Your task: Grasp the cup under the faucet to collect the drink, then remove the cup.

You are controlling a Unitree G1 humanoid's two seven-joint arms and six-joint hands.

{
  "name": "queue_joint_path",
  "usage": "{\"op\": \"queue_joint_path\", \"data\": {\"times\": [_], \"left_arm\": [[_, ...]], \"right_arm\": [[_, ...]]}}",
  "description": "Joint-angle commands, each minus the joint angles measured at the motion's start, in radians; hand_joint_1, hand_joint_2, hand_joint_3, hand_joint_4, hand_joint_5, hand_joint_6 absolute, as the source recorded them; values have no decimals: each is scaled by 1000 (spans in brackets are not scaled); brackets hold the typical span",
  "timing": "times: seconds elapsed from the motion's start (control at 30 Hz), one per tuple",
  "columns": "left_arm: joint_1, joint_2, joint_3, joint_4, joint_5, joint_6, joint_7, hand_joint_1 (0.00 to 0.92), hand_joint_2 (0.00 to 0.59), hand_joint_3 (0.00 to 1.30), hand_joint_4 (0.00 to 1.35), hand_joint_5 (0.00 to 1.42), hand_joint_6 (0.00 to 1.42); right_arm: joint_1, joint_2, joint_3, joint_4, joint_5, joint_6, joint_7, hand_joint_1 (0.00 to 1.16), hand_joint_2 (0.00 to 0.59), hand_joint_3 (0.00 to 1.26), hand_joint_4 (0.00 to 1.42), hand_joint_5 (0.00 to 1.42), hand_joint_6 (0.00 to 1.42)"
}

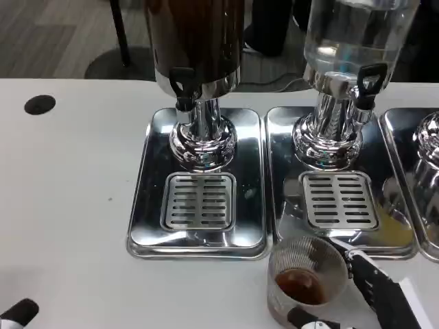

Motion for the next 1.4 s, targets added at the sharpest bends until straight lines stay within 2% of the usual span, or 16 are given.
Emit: {"op": "queue_joint_path", "data": {"times": [0.03, 0.53, 1.0, 1.4], "left_arm": [[6, 11, 3, -10, -5, 0, -7, 0, 45, 0, 0, 0, 0], [1, 13, 2, -2, -7, -1, -6, 0, 45, 0, 0, 0, 0], [-11, 17, 0, 10, -9, 2, -7, 0, 45, 0, 0, 0, 0], [-17, 20, -1, 6, -11, 8, -9, 0, 45, 0, 0, 0, 0]], "right_arm": [[-15, 8, -1, 0, 3, -46, -12, 858, 228, 378, 316, 314, 143], [-27, 10, 1, 3, -13, -38, -14, 858, 228, 339, 250, 288, 143], [-38, 15, 5, 15, -24, -30, -17, 858, 228, 339, 248, 288, 143], [-47, 12, 3, 36, -28, -36, -20, 851, 220, 284, 165, 221, 126]]}}
